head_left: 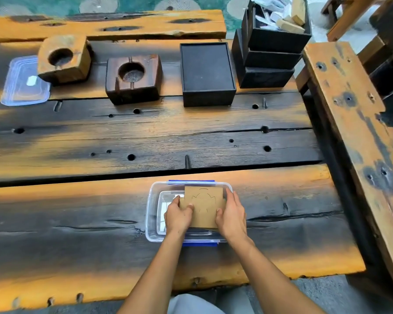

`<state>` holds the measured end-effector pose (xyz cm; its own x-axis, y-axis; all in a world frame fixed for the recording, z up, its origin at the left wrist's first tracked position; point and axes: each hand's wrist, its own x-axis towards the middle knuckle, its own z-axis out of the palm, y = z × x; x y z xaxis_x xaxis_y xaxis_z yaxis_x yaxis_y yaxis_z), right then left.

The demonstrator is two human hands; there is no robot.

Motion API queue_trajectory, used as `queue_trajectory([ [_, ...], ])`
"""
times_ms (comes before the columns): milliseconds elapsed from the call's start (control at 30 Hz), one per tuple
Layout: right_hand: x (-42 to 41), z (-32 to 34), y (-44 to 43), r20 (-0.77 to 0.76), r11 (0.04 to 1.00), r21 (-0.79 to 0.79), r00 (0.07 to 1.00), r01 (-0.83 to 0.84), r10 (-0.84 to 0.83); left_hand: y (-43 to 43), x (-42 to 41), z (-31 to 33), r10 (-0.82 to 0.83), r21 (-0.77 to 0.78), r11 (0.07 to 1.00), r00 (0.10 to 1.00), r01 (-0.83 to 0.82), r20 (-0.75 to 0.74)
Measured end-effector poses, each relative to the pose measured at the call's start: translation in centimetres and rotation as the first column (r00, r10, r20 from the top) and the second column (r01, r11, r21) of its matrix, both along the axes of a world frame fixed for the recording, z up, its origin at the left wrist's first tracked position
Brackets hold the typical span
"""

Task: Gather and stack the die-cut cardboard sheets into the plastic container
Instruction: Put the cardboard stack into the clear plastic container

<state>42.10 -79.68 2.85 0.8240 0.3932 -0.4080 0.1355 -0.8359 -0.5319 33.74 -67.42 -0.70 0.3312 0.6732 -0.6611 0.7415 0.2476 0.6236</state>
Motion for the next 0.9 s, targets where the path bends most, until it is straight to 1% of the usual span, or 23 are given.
queue_trajectory([
  [67,0.5,-0.1,-0.5,-0.007,1.000,-0.002,1.000,-0.024,0.024,-0.3,0.5,0.0,-0.029,0.020,0.999,0.999,0.030,-0.022],
  [200,1.0,-0.3,-0.7,-0.031,0.998,-0.024,0.998,-0.056,0.055,-0.2,0.9,0.0,-0.020,0.026,0.999,0.998,0.021,-0.052],
  [367,1.1,-0.3,-0.7,-0.025,0.997,-0.018,0.997,-0.073,0.072,-0.5,1.4,0.0,-0.031,0.042,0.999,0.997,0.033,-0.065],
  [533,1.8,-0.4,-0.3,-0.009,0.995,-0.053,0.996,-0.087,0.087,-0.1,1.8,-0.1,-0.030,0.023,0.999,0.995,0.032,-0.091],
  [667,2.3,-0.7,0.0,-0.032,0.991,-0.095,0.996,-0.089,0.086,-0.3,1.7,0.0,-0.048,0.048,0.997,0.995,0.053,-0.086],
  [800,2.3,-0.8,0.1,-0.042,0.990,-0.111,0.996,-0.085,0.081,0.1,1.6,0.1,-0.125,0.072,0.989,0.987,0.133,-0.102],
  [900,2.2,-0.6,0.3,-0.043,0.987,-0.128,0.994,-0.102,0.097,0.8,1.3,0.2,-0.266,0.129,0.949,0.950,0.288,-0.162],
])
